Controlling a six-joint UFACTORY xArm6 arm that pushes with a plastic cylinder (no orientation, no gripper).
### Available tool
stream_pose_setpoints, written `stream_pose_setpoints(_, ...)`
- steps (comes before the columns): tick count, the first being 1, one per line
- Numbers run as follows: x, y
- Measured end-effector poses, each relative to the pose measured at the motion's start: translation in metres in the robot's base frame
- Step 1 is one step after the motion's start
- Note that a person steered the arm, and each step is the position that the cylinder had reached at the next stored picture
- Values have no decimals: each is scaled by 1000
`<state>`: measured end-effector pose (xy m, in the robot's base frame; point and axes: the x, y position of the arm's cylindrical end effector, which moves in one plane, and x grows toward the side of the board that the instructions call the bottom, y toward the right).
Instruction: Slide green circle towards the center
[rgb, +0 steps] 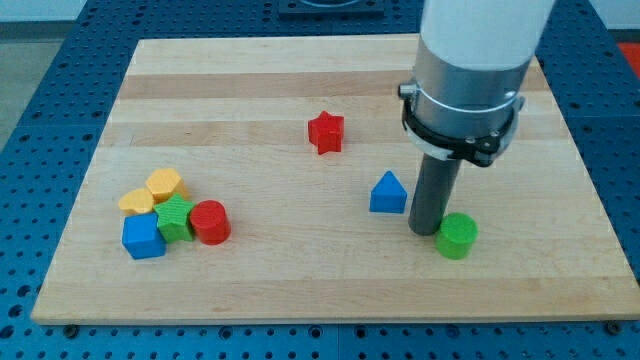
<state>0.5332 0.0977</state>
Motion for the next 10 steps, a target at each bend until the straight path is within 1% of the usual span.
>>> stream_pose_setpoints(1,15,5)
stream_pose_setpoints(4,25,56)
stream_pose_setpoints(6,48,54)
stream_pose_setpoints(7,50,55)
stream_pose_setpoints(9,23,83)
stream_pose_setpoints(10,23,101)
